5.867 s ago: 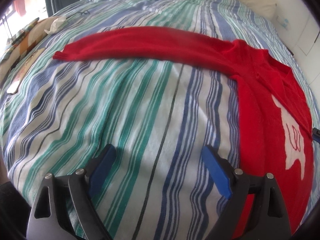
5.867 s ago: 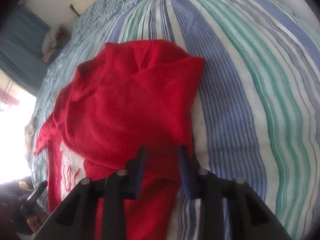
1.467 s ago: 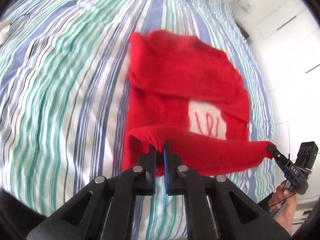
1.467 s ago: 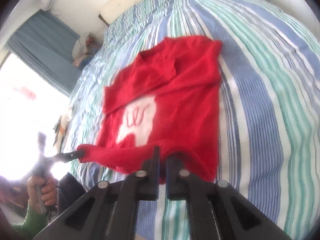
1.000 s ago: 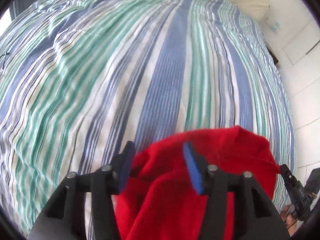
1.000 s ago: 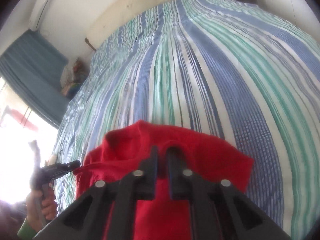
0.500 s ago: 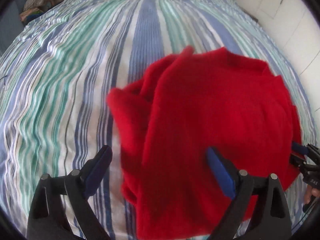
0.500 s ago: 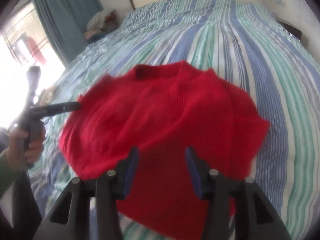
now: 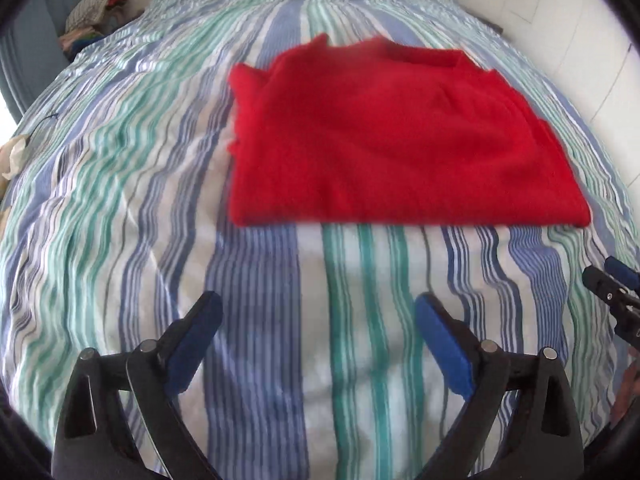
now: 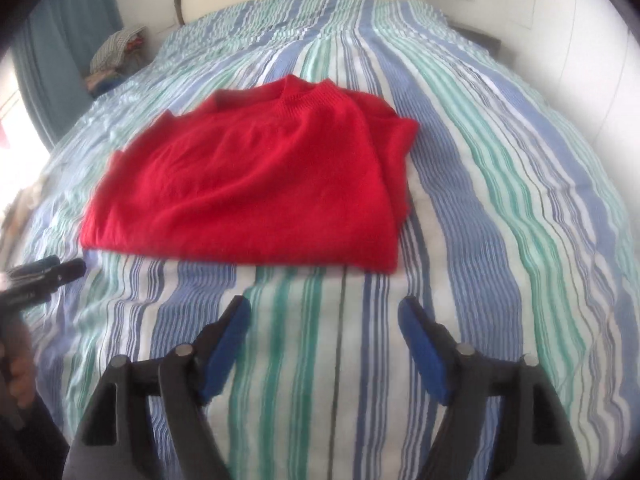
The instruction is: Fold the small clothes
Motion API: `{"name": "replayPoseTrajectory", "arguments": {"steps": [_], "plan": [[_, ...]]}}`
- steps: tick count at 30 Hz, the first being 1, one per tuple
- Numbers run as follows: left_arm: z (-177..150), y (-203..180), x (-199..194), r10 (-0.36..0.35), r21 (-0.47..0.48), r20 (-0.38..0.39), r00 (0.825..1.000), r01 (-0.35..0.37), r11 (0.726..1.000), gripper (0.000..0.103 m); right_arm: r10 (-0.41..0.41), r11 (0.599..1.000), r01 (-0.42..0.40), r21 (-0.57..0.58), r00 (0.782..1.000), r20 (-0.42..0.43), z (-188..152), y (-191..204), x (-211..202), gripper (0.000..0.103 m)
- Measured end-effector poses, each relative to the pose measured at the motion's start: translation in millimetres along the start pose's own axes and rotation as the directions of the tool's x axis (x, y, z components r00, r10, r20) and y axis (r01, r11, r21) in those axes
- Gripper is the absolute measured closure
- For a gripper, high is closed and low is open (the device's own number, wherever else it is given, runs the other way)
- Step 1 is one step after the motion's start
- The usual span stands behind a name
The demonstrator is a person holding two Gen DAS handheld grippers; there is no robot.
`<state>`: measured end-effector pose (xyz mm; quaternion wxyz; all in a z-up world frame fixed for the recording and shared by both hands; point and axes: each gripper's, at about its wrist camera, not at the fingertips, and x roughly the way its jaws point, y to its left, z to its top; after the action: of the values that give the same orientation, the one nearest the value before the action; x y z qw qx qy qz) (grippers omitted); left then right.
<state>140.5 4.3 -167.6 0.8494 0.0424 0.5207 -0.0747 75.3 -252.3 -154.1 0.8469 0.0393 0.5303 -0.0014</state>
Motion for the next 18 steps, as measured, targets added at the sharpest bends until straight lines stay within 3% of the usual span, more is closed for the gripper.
{"name": "replayPoseTrajectory", "arguments": {"steps": [2, 5, 11, 18], "plan": [[-13.8, -16.2, 11.3, 0.045, 0.028, -0.005, 0.999, -0.045, 0.999, 0.004, -0.045, 0.999, 0.046, 0.009, 0.999, -0.017, -18.2, 9.6, 5.9, 0.021], [-22.9, -25.8, 18.2, 0.103, 0.036, 0.049, 0.993, -0.105, 0.994, 0.0, -0.081, 0.996, 0.082, 0.021, 0.996, -0.033, -40.2, 11.2, 20.0, 0.017], [-26.8, -18.2, 19.5, 0.066, -0.006, 0.039, 0.997, -0.066, 0.998, 0.0, -0.145, 0.988, 0.145, -0.046, 0.989, 0.004, -50.9, 16.1, 31.6, 0.0], [-31.3, -21.1, 20.2, 0.073, -0.001, 0.038, 0.997, -0.073, 0.997, 0.0, -0.153, 0.987, 0.153, -0.054, 0.988, 0.01, -53.4, 19.0, 35.0, 0.0]]}}
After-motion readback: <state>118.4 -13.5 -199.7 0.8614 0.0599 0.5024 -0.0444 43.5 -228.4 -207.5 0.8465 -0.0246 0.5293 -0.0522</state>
